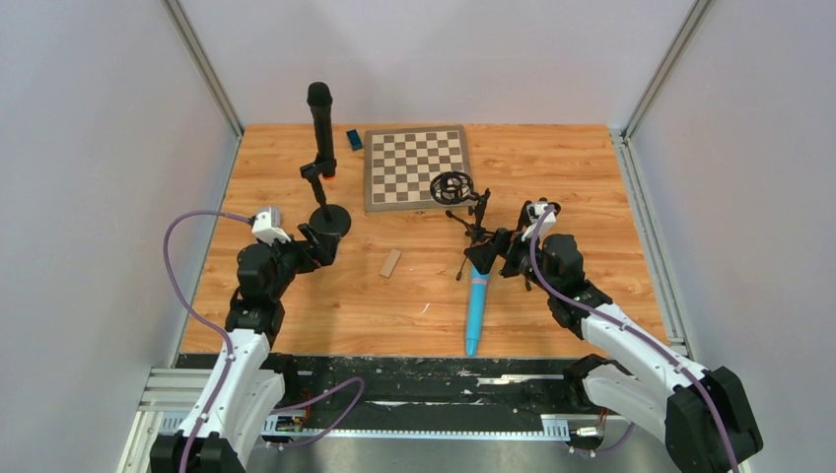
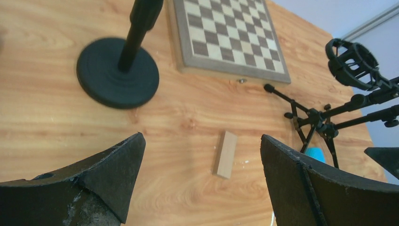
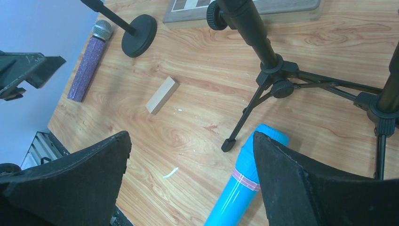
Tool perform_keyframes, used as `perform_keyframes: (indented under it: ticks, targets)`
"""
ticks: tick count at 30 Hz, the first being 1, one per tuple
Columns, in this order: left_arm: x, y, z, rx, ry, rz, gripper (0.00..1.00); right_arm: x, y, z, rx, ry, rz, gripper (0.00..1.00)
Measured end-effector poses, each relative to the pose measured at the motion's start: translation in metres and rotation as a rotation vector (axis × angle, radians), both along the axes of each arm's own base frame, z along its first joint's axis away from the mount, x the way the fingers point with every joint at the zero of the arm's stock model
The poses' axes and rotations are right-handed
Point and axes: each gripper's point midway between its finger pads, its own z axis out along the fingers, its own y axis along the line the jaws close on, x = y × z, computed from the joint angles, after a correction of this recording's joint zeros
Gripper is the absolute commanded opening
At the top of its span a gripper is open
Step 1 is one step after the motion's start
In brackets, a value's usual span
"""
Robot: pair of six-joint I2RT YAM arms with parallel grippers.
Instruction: Attach the microphones to the stand
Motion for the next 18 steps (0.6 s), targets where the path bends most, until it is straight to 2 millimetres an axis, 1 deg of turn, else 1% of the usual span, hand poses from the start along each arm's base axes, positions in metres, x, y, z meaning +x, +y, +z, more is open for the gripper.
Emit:
perform_keyframes:
  ticks: [7,9,11,15,18]
  targets:
    - [-0.012,-0.010,-0.029,-0.075,0.152,-0.031,1.00,-0.005,0.000,-0.008,-0.015,0.038,0.014,1.00]
    - [-0.016,-0.014,-0.037,-0.091,0.197,-0.044,1.00,-0.006,0.001,-0.007,-0.019,0.047,0.021,1.00]
    - [-0.021,-0.016,-0.051,-0.102,0.264,-0.055,1.00,-0.006,0.002,-0.002,-0.019,0.048,0.026,1.00]
    - [-0.033,-0.019,-0.078,-0.106,0.419,-0.068,1.00,-0.001,0.005,0.017,-0.006,0.025,0.033,1.00]
    - [-0.038,-0.019,-0.089,-0.099,0.511,-0.069,1.00,0.002,0.007,0.030,0.008,0.001,0.037,1.00]
